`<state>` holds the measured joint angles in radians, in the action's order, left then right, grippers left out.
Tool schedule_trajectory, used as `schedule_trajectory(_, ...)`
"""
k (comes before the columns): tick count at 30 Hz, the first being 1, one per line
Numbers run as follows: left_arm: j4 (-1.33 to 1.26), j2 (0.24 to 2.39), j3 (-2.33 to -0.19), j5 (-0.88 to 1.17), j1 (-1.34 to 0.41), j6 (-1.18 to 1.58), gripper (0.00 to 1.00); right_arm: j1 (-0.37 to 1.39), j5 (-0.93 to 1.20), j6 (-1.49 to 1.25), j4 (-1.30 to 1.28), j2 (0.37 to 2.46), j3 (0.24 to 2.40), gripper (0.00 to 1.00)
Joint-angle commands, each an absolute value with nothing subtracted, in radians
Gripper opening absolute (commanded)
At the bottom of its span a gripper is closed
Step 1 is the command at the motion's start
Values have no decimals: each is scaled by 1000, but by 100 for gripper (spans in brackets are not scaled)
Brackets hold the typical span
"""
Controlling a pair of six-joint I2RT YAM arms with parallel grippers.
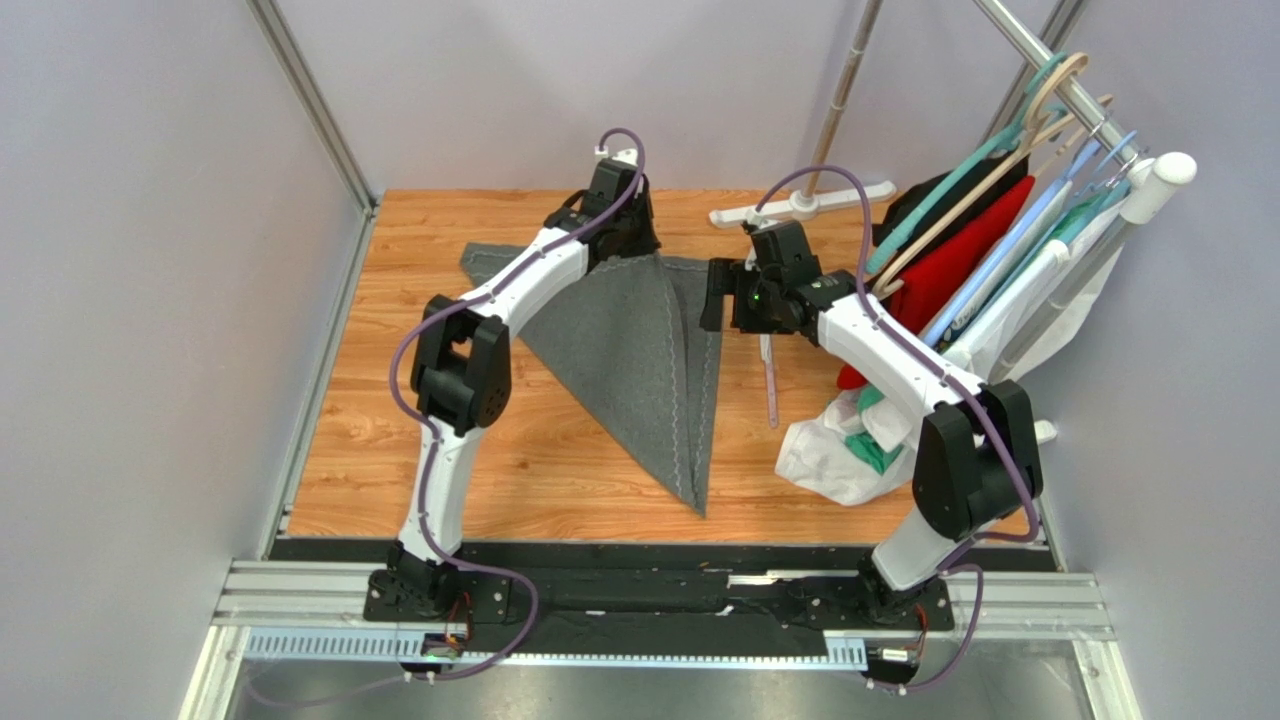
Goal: Fold the napkin, place the utensils inside, and roll it up
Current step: Fold the napkin
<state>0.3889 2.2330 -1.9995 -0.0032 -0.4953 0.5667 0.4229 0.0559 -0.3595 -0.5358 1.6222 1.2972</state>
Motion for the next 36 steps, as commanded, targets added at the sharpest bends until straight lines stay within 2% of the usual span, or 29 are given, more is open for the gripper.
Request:
schedule_trajectory(1,417,2282,-2092,34,-505,497,0,416,43,-339,-532,1646,1336,88)
schedule_trajectory(15,417,2405,-2273,112,-548,406,0,400,41,-342,-523,1677,1336,88)
schedule_trajectory(36,367,2517,-2379,179,-560,448,0,391,38,-345,-517,1689,1324,88)
